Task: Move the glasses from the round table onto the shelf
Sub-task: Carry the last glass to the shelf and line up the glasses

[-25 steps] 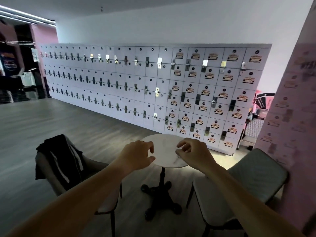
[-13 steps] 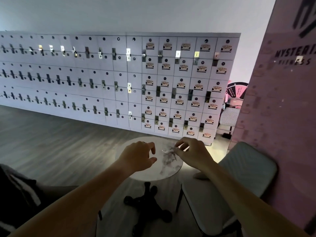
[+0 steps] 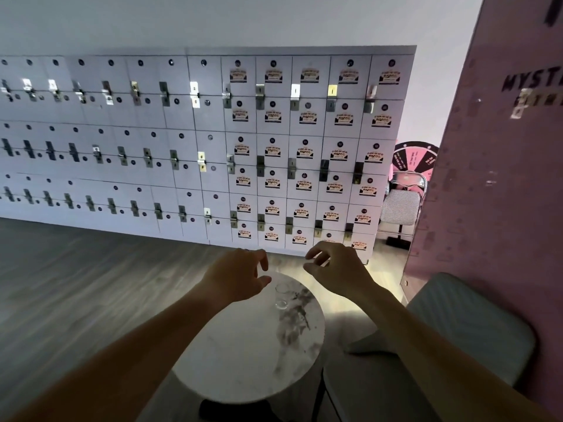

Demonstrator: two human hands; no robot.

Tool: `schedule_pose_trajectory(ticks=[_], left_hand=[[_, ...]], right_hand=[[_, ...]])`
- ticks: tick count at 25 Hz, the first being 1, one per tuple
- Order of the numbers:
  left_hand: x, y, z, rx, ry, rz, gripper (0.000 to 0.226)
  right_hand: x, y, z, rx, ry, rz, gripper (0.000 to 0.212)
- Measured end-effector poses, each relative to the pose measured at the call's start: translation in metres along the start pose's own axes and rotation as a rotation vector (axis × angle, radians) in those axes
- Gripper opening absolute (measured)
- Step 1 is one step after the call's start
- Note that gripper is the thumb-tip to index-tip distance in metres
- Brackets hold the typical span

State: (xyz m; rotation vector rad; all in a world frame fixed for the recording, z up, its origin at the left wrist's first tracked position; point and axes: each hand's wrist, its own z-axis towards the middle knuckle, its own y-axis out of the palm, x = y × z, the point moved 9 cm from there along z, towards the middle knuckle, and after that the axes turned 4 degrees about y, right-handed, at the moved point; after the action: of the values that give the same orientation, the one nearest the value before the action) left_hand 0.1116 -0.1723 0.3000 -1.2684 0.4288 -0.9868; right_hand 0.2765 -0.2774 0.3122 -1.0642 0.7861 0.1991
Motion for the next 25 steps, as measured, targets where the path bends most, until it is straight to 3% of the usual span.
schedule_pose_trajectory(ticks=[16,25], left_hand=[[-0.159,0.171,0.216,-0.220,0.010,-0.162,0.025],[-0.232,0.332,0.233,-0.447,-0.035,-0.215,0.028]], right_hand=[[0.113,0.151,0.219,-0.108,0.237,-0.110,0.016],[0.215,0.284,0.250,-0.274,0.370,-0.165,0.022]])
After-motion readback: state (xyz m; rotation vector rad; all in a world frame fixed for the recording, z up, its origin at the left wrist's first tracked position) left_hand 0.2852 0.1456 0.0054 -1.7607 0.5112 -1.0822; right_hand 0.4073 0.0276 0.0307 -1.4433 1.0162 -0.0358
